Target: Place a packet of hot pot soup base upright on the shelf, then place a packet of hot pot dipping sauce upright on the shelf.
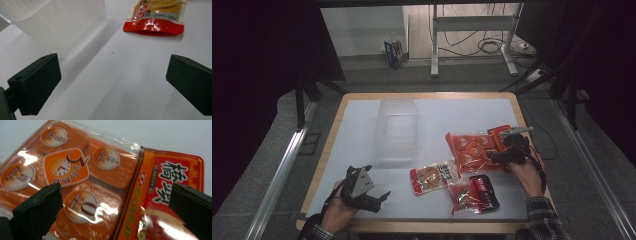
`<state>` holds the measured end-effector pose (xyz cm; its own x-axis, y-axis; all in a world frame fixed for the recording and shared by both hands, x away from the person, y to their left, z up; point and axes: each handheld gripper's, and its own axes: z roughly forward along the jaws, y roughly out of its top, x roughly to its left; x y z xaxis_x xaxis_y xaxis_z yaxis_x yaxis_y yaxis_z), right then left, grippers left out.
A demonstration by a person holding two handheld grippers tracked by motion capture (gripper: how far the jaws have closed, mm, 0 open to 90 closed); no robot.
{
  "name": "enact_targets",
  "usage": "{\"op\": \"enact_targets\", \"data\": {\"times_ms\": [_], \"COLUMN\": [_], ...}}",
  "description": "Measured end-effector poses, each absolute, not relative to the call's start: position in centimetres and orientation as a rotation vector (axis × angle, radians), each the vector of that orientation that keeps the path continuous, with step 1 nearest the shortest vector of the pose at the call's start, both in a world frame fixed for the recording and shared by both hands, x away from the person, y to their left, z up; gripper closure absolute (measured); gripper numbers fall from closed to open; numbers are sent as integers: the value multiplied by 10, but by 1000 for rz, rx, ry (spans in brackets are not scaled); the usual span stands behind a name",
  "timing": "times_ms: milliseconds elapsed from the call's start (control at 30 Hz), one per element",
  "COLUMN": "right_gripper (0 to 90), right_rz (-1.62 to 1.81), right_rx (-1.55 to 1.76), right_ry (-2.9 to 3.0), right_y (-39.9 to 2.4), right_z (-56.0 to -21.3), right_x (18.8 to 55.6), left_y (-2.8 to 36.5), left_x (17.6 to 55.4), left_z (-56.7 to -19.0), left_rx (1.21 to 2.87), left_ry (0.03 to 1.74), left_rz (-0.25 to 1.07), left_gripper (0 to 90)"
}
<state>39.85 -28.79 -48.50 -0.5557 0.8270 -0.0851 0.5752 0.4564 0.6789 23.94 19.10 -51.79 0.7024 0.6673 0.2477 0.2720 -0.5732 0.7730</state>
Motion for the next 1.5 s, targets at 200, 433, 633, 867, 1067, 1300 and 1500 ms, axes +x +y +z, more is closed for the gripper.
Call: {"op": "enact_targets", "data": {"times_ms": [200,433,633,867,1067,1300,1500], "right_gripper": [0,0,0,0,0,0,14], "right_rz": [851,862,867,874,889,926,949], "right_rx": [1222,1249,1286,1376,1402,1396,1388], "right_ry": [2283,2259,2230,2201,2247,2299,2328], "right_y": [-302,-317,-331,-354,-357,-351,-343], "right_z": [-485,-486,-487,-498,-507,-511,-511], "right_x": [383,372,367,365,368,369,371], "left_y": [190,190,190,189,189,188,188], "left_x": [239,240,240,240,240,240,240], "left_z": [-518,-519,-519,-520,-520,-521,-521], "left_rx": [2167,2170,2173,2177,2181,2189,2196], "left_ry": [713,712,711,708,705,697,693], "left_rz": [686,684,683,685,685,682,681], "left_gripper": [0,0,0,0,0,0,0]}}
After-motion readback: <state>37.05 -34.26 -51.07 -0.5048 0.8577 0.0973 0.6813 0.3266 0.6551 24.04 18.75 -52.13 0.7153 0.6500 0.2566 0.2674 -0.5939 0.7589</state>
